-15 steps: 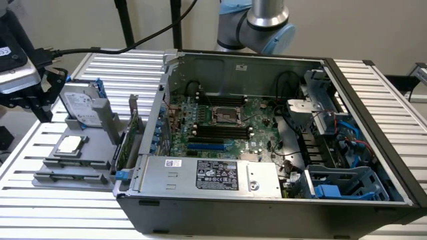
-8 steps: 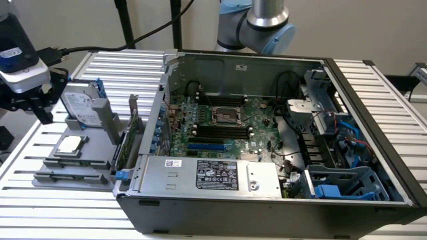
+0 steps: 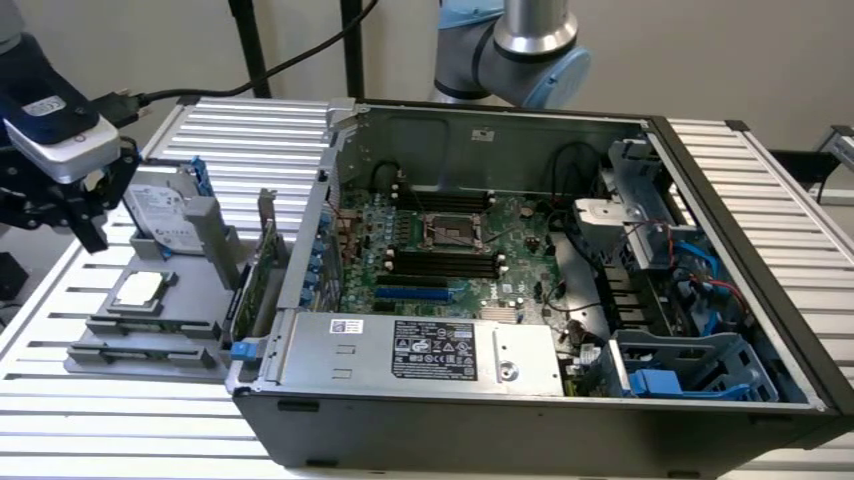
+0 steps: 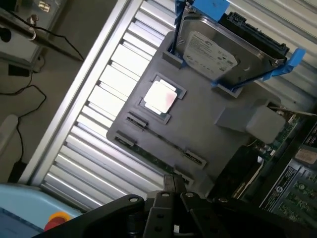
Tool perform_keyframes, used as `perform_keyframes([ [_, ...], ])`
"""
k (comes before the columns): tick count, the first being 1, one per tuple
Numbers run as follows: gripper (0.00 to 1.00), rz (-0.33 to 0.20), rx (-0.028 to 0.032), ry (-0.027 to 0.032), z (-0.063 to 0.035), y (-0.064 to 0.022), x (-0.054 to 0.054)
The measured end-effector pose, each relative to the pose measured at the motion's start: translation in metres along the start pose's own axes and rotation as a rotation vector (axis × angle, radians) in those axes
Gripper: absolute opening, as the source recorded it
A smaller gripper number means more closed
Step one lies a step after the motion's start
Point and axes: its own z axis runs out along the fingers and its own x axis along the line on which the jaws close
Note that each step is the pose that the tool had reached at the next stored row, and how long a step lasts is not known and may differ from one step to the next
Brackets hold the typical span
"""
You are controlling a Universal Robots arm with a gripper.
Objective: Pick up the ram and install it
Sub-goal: 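Pick up the ram and move it above insertion slot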
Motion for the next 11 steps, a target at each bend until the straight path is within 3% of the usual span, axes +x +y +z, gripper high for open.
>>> perform_keyframes([
  [11,0.11,-0.199,0.0006,0.006,0.006,-0.0001,-0.0001],
])
